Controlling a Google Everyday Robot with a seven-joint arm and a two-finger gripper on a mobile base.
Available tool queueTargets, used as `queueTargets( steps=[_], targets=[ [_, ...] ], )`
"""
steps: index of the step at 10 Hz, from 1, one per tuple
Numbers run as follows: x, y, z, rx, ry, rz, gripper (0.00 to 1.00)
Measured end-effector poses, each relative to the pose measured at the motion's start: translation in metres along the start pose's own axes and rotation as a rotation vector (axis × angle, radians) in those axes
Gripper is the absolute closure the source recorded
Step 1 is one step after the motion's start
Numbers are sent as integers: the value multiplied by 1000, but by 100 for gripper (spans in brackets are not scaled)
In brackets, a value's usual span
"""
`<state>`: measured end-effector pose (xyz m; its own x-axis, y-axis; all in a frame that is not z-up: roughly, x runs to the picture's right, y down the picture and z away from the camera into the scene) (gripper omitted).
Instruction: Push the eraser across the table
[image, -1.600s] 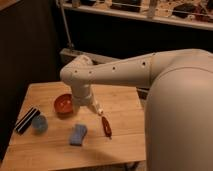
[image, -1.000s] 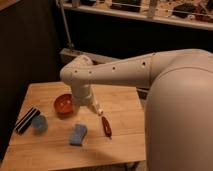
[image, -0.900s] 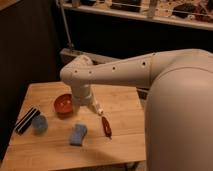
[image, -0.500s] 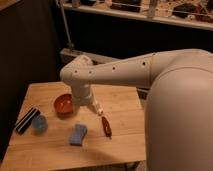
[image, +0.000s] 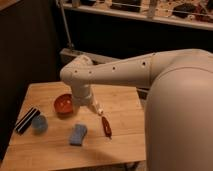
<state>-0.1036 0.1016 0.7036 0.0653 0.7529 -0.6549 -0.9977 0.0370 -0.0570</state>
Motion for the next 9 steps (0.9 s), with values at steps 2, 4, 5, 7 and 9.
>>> queueTargets(
  steps=[2, 4, 5, 7, 9],
  targets=[
    [0, 0, 0, 0, 0, 0, 35],
    [0, 0, 0, 0, 0, 0, 35],
    [0, 0, 0, 0, 0, 0, 35],
    [0, 0, 0, 1, 0, -1, 35],
    [-3, 9, 0, 29, -28, -41, 35]
  ],
)
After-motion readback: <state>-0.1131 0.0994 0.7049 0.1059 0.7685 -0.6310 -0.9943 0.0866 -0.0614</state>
